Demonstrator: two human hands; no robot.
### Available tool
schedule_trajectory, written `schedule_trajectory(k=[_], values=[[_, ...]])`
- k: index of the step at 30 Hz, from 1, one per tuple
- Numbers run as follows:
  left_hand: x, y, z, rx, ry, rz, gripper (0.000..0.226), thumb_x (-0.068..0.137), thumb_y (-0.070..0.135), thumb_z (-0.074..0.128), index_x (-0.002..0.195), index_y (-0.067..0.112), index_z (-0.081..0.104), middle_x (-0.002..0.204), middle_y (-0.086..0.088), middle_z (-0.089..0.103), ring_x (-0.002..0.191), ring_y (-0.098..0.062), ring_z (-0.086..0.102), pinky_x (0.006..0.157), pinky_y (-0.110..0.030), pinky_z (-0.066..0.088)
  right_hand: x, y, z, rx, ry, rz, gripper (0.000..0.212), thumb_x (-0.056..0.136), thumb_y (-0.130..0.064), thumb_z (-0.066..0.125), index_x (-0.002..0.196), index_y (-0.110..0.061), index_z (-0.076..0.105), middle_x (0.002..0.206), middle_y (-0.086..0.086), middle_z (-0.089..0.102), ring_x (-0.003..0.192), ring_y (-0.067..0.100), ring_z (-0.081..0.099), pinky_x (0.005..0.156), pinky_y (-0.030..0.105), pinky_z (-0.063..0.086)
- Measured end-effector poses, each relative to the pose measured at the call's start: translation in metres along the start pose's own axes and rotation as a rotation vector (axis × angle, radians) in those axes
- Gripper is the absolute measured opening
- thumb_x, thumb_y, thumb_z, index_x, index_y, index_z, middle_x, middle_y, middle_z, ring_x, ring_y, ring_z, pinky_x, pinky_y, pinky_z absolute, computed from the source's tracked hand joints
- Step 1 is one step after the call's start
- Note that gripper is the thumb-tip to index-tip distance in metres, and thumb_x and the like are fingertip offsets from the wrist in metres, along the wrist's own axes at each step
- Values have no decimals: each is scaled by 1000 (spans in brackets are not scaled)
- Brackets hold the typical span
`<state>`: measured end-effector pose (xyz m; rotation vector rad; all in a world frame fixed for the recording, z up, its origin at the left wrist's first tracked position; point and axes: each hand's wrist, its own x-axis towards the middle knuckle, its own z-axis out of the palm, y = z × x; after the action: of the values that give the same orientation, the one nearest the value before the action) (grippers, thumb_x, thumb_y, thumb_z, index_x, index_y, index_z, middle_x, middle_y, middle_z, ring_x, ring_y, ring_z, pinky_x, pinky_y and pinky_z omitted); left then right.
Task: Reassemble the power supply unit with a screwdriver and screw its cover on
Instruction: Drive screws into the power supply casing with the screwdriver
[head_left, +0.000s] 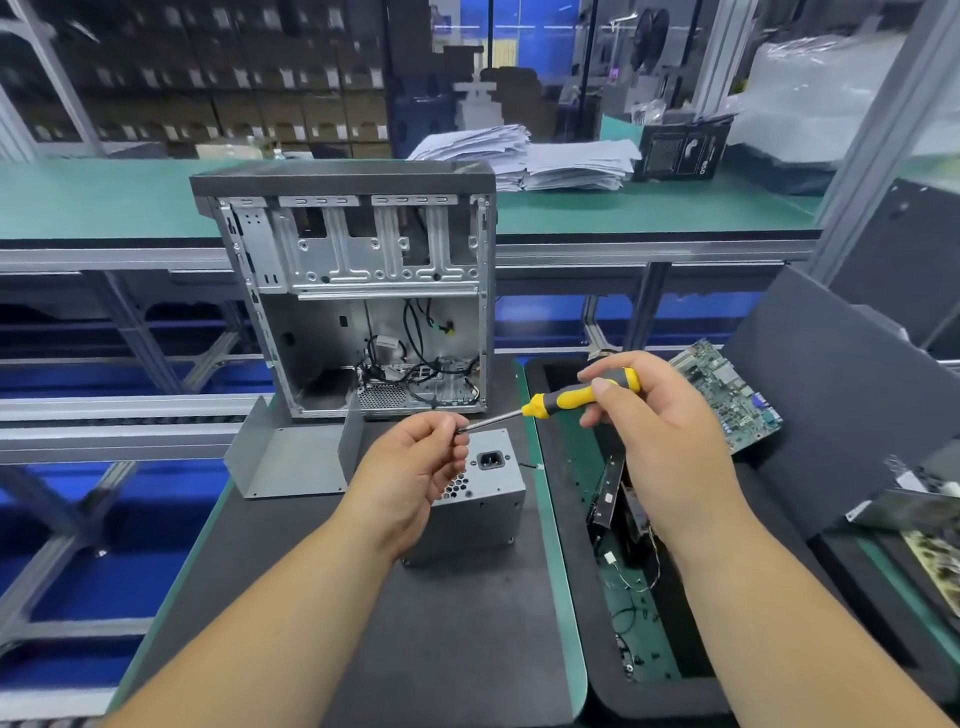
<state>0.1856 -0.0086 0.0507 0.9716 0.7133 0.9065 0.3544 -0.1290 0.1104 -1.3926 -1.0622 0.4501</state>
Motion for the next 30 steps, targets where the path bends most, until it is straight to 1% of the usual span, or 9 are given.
schedule_trajectory(k=[3, 6, 10, 13, 16, 19, 22, 25, 30], values=[[-1, 1, -2, 42, 31, 52, 17, 98, 4, 52, 89, 4, 66, 69, 0, 65, 63, -8, 59, 64, -16, 54, -1, -1, 4, -25, -1, -42, 12, 90, -33, 54, 93, -30, 65, 72, -6, 66, 54, 6, 47, 50, 9, 36], [-1, 4, -7, 34, 62, 78, 16, 96, -1, 53, 90, 4, 67, 74, -4, 68, 66, -9, 63, 66, -16, 55, -1, -1, 12, -80, -10, -88, 8, 97, -25, 57, 96, -27, 65, 75, -5, 67, 59, -5, 54, 53, 4, 35], [-1, 9, -19, -38, 102, 90, 14, 93, -2, 55, 91, 3, 68, 77, -7, 69, 66, -10, 65, 65, -17, 55, -2, -3, 28, -74, -10, -78, 8, 98, -21, 58, 92, -22, 63, 76, -5, 69, 69, -3, 62, 59, 4, 38], [-1, 12, -30, -60, 110, 125, 14, 92, -3, 55, 90, 4, 67, 75, -6, 70, 64, -9, 64, 64, -16, 55, -2, -3, 42, -61, -12, -43, 11, 97, -26, 58, 88, -19, 60, 77, -4, 70, 64, -3, 60, 58, 8, 38], [-1, 12, -44, 9, 95, 167, 15, 94, -1, 55, 93, 6, 68, 74, -2, 71, 68, -9, 65, 69, -18, 55, -1, -2, 57, -58, -30, -15, 7, 95, -30, 60, 91, -25, 58, 81, -10, 68, 80, 9, 65, 70, 23, 46], [-2, 12, -58, 89, 80, 175, 16, 97, 3, 53, 98, 10, 68, 79, -1, 73, 76, -9, 68, 73, -19, 56, 1, -3, 70, -81, -49, -56, 5, 96, -25, 59, 92, -27, 57, 79, -19, 67, 81, 5, 66, 67, 16, 46], [-2, 12, -73, 147, 69, 151, 18, 100, 10, 49, 108, 13, 65, 94, -3, 76, 91, -13, 71, 79, -20, 55, 5, -6, 81, -129, -64, -55, 6, 96, -27, 59, 90, -26, 57, 79, -15, 67, 83, 13, 68, 72, 32, 51], [-3, 8, -92, 380, 101, 161, 24, 101, 10, 48, 111, 25, 63, 107, 5, 71, 103, -7, 65, 90, -17, 48, 9, -5, 89, -224, -116, -42, 9, 94, -28, 60, 87, -26, 55, 78, -9, 69, 77, 17, 67, 72, 44, 54], [-10, -1, -117, 891, -53, 252, 39, 84, 8, 68, 109, 38, 62, 117, 18, 57, 111, 6, 51, 94, -7, 35, 10, -3, 100, -502, -236, -108, 13, 91, -33, 59, 84, -26, 51, 71, -14, 63, 61, 10, 55, 55, 35, 46]])
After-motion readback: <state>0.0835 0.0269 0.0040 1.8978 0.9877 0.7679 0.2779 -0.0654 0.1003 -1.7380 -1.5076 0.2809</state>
